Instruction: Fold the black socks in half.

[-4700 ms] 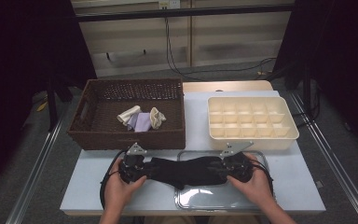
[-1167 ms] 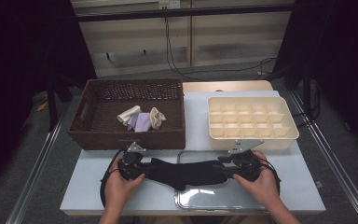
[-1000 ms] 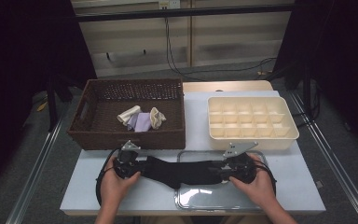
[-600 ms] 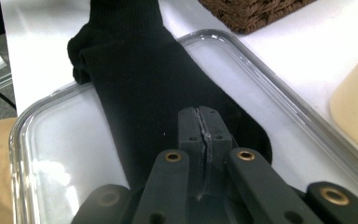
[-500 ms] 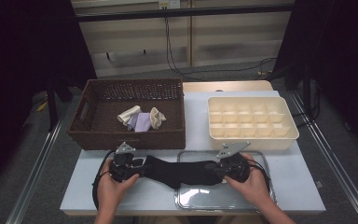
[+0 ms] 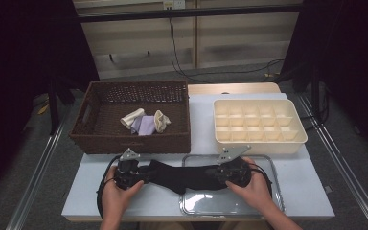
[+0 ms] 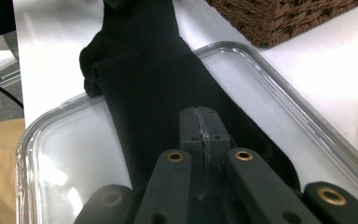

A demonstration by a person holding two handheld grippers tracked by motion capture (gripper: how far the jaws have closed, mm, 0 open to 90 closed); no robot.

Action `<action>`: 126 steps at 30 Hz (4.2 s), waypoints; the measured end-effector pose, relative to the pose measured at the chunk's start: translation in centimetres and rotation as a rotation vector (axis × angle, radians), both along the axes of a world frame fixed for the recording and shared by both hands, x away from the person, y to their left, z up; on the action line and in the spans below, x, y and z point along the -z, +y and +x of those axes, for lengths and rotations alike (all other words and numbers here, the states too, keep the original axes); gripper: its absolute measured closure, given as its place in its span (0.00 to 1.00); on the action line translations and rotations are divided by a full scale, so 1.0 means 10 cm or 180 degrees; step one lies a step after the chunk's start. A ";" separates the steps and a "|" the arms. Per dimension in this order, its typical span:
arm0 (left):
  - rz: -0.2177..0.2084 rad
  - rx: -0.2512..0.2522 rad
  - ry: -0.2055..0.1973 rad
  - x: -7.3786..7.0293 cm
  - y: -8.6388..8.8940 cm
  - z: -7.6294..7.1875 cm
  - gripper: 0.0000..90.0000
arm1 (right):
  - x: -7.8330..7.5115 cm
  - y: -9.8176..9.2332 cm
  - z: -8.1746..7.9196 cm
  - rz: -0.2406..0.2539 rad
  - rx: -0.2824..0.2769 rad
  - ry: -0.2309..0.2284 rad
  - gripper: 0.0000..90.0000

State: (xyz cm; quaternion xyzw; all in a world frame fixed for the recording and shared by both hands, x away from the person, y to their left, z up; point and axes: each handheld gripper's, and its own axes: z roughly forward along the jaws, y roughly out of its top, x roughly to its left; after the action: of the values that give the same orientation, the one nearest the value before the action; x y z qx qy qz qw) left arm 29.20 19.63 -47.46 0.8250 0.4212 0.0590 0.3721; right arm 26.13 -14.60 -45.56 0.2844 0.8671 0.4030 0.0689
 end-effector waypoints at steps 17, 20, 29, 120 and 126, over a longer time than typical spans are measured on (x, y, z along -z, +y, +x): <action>0.0034 -0.0042 0.0156 -0.03 -0.07 -0.02 0.87 | 0.03 0.16 0.00 0.0031 -0.0126 0.0011 1.00; -0.0063 -0.0029 0.0252 -0.03 -0.03 0.01 0.87 | 0.02 0.19 0.00 0.0039 -0.0146 0.0012 1.00; -0.0262 0.0035 0.0397 -0.23 0.03 0.03 0.87 | 0.05 0.30 0.00 0.0042 -0.0244 0.0033 1.00; 0.0144 0.0824 0.0781 -0.48 -1.04 0.07 0.83 | 0.12 0.31 0.21 -0.0177 -0.0270 0.0218 1.00; 0.0136 0.0840 0.0752 -0.52 -1.05 0.07 0.76 | 0.12 0.30 0.21 -0.0172 -0.0266 0.0216 1.00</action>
State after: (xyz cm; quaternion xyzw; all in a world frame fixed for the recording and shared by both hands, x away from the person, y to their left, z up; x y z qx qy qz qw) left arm 29.87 9.14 -42.24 0.8820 0.3487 -0.0788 0.3069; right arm 28.25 -11.55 -46.78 0.2596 0.8906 0.3721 0.0302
